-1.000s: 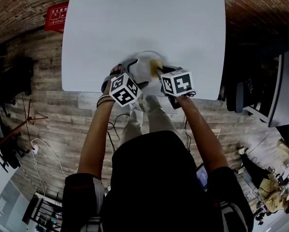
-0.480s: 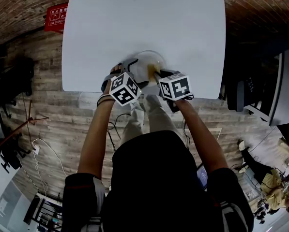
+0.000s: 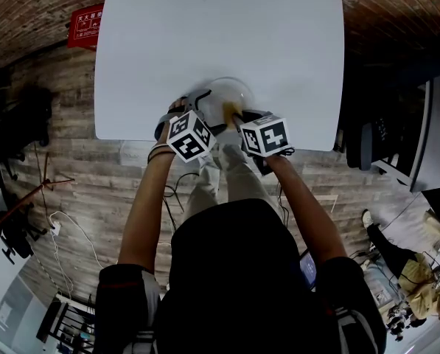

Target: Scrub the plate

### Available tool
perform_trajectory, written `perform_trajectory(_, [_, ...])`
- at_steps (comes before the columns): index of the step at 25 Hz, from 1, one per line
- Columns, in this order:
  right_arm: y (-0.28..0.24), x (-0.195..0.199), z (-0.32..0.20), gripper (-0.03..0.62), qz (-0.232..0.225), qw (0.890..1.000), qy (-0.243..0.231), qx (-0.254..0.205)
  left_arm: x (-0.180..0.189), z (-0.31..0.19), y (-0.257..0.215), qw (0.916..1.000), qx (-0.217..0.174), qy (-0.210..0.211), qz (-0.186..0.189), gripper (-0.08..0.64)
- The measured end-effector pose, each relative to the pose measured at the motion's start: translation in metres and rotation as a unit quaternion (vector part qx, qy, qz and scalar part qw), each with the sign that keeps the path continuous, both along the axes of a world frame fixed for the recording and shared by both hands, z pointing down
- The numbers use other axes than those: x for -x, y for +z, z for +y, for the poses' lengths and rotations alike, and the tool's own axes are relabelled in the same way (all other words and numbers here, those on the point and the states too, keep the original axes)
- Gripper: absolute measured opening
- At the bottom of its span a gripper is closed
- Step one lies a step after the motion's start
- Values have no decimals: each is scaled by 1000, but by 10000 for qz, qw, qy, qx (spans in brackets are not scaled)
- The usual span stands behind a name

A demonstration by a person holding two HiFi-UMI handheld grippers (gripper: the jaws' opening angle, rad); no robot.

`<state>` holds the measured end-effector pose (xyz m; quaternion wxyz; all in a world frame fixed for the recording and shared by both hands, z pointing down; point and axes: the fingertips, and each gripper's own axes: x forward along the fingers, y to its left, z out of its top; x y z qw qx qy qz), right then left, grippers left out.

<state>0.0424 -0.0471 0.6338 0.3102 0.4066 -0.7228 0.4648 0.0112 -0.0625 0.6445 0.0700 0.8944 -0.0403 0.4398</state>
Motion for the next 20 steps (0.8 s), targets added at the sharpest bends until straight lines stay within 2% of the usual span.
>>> perform_trajectory(6, [-5,3,-3,46,-96,10000,-22,-8,0,0,-1,10000,-6,-2,6,416])
perform_trajectory(20, [2,-10,3,46,34,9999,-47,157,1,-1,2,10000,5,18,-21,416])
